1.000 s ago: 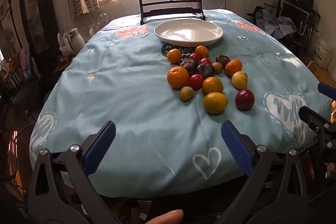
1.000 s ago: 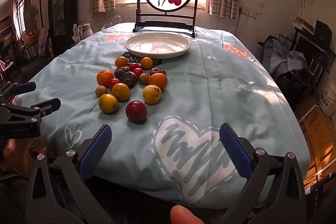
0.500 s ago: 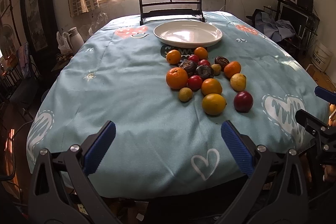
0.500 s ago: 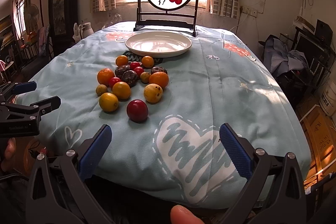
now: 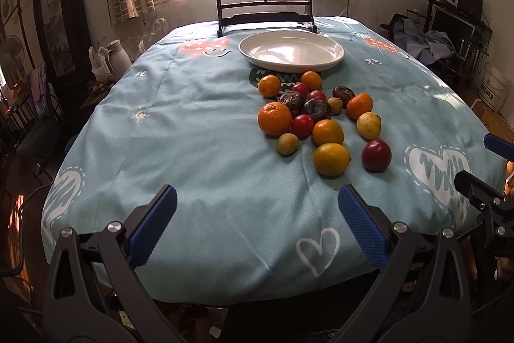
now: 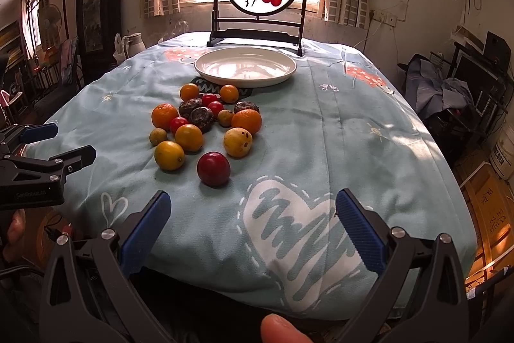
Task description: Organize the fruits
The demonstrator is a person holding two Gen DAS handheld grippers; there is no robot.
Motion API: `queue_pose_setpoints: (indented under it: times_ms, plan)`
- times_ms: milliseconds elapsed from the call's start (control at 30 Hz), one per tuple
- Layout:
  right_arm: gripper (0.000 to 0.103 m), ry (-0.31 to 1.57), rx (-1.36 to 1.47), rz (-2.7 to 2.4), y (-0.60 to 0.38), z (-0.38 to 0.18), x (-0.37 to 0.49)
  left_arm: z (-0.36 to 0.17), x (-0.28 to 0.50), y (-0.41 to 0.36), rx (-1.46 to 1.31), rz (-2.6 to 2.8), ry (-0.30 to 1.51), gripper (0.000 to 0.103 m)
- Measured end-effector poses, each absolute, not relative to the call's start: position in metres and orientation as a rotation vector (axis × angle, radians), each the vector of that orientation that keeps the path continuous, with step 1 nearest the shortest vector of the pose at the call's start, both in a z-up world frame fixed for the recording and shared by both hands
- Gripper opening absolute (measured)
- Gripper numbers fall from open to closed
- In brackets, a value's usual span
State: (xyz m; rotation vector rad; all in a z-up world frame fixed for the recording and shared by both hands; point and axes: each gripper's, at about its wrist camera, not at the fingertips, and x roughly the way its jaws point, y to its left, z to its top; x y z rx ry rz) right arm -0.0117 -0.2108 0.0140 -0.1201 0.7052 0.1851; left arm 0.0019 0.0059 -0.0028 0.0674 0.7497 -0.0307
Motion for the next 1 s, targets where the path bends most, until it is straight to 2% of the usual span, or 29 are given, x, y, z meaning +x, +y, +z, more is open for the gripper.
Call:
queue_pose_setpoints:
  times_ms: [1000]
  plan:
    - [0.102,0.706,-0.121,0.185,-0.2099,0.014,-0.0124,-0.0048,0.0022,0.0082,0.072,-0.02,0.758,0.101]
